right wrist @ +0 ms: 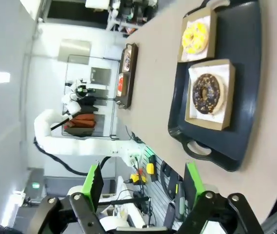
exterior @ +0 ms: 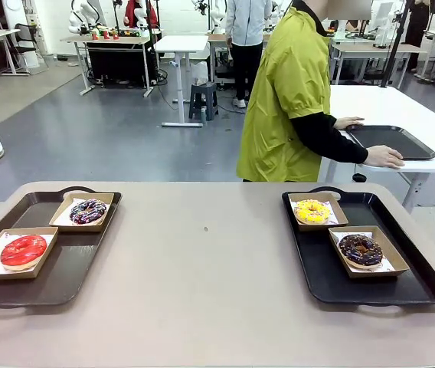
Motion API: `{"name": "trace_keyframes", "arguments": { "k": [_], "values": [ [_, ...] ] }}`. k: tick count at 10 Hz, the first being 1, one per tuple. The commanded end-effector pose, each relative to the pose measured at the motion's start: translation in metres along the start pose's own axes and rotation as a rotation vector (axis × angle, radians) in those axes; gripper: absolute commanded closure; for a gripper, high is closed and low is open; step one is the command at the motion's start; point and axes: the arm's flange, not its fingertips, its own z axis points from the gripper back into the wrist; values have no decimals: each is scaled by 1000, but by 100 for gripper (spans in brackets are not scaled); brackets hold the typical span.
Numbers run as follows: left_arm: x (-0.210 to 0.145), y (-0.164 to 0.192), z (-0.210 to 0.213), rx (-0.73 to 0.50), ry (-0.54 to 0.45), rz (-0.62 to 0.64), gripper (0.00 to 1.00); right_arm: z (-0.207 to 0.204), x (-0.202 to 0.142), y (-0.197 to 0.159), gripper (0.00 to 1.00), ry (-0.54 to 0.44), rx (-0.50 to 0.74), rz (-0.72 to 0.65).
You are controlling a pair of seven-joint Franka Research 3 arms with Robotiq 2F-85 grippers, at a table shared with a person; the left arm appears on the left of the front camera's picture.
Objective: Individually package the donuts and arrange them on the tray.
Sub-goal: Place the picked Paper togo box on the Handle tray.
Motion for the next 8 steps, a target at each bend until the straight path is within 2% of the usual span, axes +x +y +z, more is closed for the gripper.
{"name": "trace_keyframes", "arguments": {
  "k": [1,2,8],
  "values": [
    [-1,-3,0,9,-11,-5,0,12,7,-18,13,0,46,3],
    [-1,-3,0,9,-11,-5,0,0,0,0,13,0,0,0],
    [-1,-3,0,9,-11,-5,0,0,0,0,13,0,0,0]
  ]
}}
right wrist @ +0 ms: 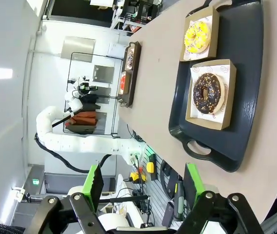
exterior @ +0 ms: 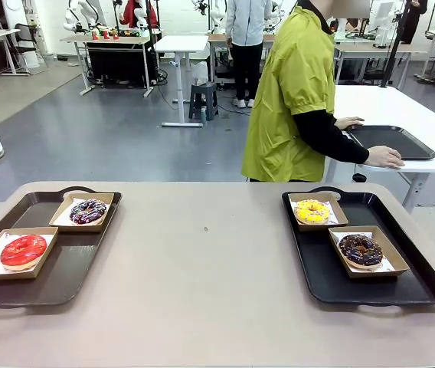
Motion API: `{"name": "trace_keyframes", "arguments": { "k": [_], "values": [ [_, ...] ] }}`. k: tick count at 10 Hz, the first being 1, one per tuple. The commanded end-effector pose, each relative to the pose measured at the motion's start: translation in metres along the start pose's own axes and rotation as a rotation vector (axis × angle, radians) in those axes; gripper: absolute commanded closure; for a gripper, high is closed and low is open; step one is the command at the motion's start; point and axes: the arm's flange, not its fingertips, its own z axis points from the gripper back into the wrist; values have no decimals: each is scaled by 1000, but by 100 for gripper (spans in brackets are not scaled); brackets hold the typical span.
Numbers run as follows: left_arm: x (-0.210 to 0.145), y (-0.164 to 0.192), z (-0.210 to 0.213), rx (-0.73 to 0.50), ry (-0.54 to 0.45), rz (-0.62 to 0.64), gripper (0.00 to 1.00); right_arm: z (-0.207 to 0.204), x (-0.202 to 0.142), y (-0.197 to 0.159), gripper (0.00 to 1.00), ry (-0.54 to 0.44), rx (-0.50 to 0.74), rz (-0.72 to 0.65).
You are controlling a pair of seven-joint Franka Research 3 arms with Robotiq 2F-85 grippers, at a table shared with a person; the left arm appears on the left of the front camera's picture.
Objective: Individually package the donuts and arrange them on the tray.
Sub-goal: Place the picked Paper togo box on the Handle tray.
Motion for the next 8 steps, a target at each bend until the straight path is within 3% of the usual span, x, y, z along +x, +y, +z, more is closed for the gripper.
{"name": "trace_keyframes", "arguments": {
  "k": [1,8],
  "values": [
    [-1,-3,1,9,-11,-4,0,-2,-1,1,13,-9,-11,-22],
    [-1,-3,1,9,-11,-4,0,-2,-1,1,13,-9,-11,-22]
  ]
}}
